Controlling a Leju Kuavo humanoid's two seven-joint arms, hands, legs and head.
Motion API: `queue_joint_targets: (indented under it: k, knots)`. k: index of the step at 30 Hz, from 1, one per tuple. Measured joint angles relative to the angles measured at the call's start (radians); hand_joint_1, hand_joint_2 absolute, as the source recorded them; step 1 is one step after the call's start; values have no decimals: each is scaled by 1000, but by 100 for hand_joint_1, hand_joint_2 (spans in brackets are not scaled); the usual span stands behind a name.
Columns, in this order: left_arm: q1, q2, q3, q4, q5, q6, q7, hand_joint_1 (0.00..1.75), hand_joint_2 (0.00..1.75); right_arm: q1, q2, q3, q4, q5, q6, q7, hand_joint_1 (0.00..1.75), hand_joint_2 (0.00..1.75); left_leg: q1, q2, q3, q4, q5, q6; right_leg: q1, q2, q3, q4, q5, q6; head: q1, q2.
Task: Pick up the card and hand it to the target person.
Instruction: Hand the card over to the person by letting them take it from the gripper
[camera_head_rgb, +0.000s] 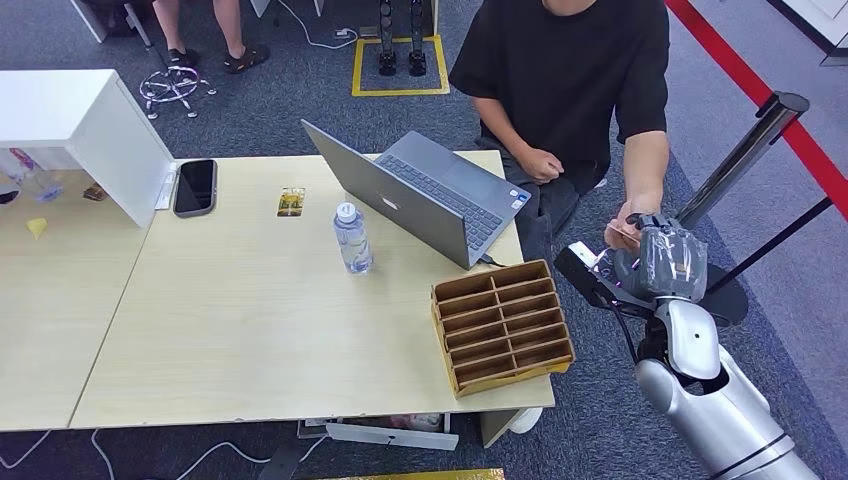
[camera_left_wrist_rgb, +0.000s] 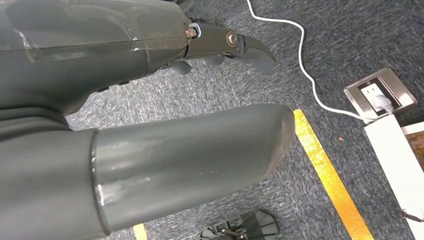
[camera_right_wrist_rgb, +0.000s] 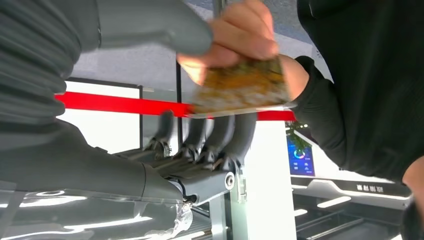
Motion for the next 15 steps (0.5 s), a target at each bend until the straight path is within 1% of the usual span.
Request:
queue_joint_targets:
  k: [5,9,15]
  knots:
    - [0,-1,0,0,0,0,0,0,0,1,0,2,10,-13,29,13,0,175,0,0,0,0,0,0,0,0,0,0,0,0,0,0]
    - [0,-1,0,0,0,0,0,0,0,2,0,2,18,-21,27,17,0,175,0,0,0,0,0,0,0,0,0,0,0,0,0,0]
    - [0,-1,0,0,0,2,-2,0,0,12,1,1,21,-22,-61,14,0,175,0,0,0,0,0,0,0,0,0,0,0,0,0,0]
